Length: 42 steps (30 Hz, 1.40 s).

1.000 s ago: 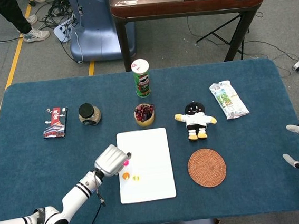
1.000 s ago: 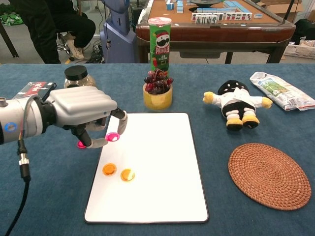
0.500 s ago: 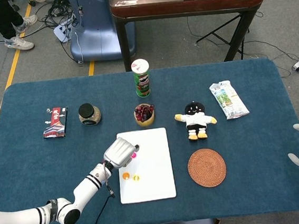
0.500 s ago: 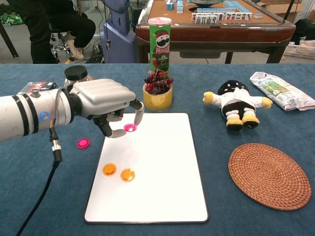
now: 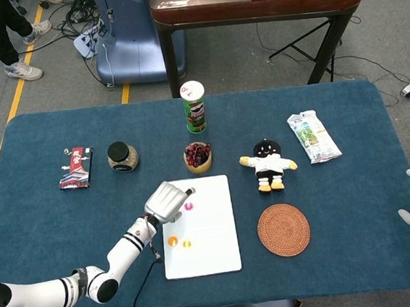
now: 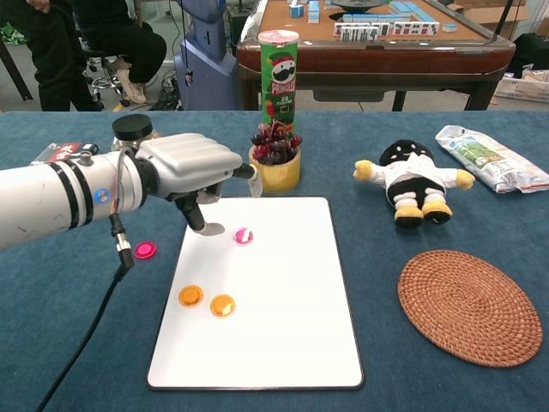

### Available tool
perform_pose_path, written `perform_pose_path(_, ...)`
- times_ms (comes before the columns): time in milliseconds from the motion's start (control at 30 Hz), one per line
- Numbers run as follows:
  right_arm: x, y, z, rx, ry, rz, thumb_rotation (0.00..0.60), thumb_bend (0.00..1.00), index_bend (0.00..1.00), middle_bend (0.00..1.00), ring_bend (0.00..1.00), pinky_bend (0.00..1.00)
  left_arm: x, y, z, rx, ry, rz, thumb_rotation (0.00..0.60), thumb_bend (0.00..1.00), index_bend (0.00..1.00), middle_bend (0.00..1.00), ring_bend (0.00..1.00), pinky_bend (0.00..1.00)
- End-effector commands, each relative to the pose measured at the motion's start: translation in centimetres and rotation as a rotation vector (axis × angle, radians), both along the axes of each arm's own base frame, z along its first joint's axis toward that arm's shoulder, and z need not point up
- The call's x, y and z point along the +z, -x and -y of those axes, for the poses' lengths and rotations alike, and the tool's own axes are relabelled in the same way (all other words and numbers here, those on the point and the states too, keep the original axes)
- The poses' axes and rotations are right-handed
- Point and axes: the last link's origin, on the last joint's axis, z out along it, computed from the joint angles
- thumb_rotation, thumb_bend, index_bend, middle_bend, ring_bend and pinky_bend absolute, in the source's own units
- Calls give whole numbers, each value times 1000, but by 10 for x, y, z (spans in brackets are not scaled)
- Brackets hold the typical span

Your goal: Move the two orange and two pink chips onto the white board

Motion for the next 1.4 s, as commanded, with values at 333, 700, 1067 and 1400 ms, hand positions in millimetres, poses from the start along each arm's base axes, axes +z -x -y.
perform_pose_path(333, -2, 0, 1, -1, -12, -4, 600, 17, 277, 314, 231, 373, 12, 15, 9, 33, -24, -25, 600, 188, 336, 1000, 962, 1000)
perform_pose_path(700, -9, -2, 3, -4, -30, -22, 600, 18, 277, 315, 231, 374, 34, 57, 23, 130, -17, -77, 600, 188, 478, 1000, 959, 1000)
perform_pose_path(1067, -15, -3, 6, -11, -45, -37, 600, 18, 277, 314, 231, 374, 43, 79, 17, 201, -43, -63, 600, 188, 523, 1000, 959, 1000)
perform_pose_path(1400, -16, -3, 7, -14, -49, -42, 600, 17, 277, 314, 231, 374, 35, 80, 18, 204, -21, -65, 600, 188, 535, 1000, 959, 1000)
